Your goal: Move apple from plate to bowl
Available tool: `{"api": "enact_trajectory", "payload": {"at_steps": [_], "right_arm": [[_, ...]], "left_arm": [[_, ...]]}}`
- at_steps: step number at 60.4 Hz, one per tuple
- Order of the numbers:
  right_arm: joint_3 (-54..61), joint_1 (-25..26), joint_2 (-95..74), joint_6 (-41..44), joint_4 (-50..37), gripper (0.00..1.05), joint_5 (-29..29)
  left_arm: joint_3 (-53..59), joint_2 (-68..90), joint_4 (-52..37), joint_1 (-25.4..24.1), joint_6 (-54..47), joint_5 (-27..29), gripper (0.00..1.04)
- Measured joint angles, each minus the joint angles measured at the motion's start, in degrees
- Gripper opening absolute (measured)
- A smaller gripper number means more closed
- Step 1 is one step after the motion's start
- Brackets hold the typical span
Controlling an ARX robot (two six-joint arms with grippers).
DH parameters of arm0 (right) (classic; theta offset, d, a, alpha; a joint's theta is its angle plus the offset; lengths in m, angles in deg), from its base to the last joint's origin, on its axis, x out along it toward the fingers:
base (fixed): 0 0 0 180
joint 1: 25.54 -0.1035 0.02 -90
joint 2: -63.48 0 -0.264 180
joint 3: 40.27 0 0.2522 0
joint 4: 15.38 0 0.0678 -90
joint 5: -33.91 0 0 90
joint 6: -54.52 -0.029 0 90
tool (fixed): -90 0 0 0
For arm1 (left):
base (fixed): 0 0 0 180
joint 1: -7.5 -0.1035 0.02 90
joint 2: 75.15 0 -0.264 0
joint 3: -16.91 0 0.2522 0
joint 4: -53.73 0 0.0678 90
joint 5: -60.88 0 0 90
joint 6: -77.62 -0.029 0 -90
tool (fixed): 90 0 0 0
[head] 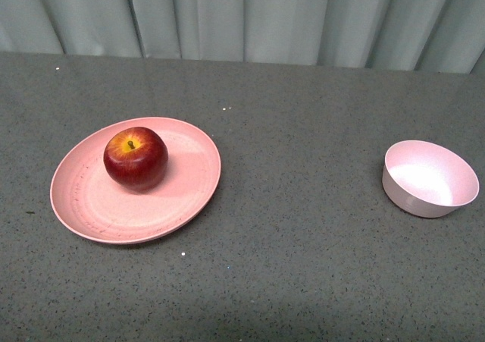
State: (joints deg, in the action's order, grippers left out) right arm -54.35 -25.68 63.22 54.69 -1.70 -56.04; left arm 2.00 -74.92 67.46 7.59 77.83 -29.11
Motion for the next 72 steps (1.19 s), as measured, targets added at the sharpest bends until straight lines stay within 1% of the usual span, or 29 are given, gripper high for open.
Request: {"api": "enact_trajectory", "payload": {"at_steps": [72], "right_arm": [[0.00, 0.00, 0.00, 0.00, 0.00, 0.95, -0.02]], "left_arm": [[0.00, 0.00, 0.00, 0.00, 0.00, 0.00, 0.98]]}}
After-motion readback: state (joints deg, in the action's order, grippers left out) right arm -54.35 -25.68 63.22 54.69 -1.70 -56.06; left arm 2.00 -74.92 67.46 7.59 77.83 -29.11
